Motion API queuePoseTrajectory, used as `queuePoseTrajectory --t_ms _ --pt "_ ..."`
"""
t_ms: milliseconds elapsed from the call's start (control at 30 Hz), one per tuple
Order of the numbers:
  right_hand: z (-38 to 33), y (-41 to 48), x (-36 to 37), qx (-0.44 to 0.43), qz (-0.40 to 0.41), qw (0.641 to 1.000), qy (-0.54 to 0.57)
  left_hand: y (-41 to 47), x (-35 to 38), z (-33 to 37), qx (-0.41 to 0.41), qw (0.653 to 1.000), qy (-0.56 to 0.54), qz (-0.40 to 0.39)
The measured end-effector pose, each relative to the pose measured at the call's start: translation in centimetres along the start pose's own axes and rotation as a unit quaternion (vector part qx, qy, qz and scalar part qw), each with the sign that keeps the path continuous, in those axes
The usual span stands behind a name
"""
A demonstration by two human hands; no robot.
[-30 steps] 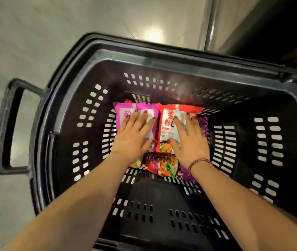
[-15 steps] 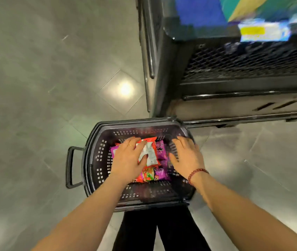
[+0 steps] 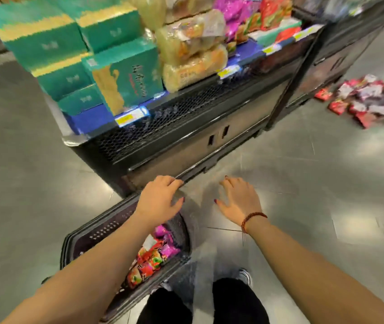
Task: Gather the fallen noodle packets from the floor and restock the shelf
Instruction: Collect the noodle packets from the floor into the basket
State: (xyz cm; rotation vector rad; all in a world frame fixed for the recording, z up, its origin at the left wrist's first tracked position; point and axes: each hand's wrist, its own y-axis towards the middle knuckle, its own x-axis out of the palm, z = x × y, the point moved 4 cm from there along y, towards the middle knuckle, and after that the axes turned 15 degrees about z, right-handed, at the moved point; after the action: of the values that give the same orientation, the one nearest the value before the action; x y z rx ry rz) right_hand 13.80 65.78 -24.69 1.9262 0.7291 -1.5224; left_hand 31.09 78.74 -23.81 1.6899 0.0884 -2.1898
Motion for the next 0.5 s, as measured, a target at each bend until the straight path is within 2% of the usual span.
queuePoseTrajectory --t_ms 133,500 --pt "8.6 -2.4 -3.8 0.064 0.012 0.998 0.01 5.2 1.8 8.3 0.069 0.998 0.007 -0.01" --pt "32.0 -7.9 -13.3 0.212 0.108 0.971 -0.012 17.4 7.2 33.6 0.221 0.975 -0.006 -0.033"
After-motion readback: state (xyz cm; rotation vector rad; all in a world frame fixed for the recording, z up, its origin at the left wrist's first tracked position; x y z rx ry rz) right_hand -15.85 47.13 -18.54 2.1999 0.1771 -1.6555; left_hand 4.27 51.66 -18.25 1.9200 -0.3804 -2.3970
